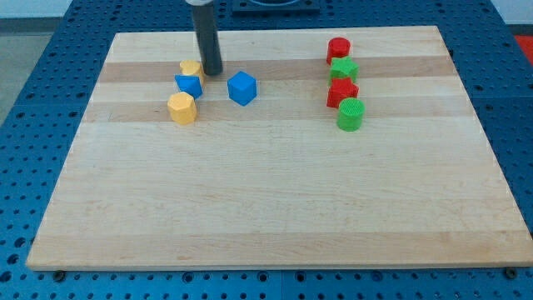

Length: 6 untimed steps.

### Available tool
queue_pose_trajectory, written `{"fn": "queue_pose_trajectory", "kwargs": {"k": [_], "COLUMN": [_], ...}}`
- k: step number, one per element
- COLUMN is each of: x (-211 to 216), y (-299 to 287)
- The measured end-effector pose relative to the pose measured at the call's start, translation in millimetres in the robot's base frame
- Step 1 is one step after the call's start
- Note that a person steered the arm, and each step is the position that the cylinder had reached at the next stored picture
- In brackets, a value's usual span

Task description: Slide the yellow heart closely to the top left side of the blue cube

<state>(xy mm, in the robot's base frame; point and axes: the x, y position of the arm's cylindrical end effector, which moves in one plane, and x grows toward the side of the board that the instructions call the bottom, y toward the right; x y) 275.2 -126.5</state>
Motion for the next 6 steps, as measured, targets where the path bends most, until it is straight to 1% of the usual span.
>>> {"fn": "queue_pose_trajectory", "kwargs": {"k": [1,2,3,4,6], "x": [-31,-10,37,47,25], "y": [-68,-110,-97,-68,-8]}}
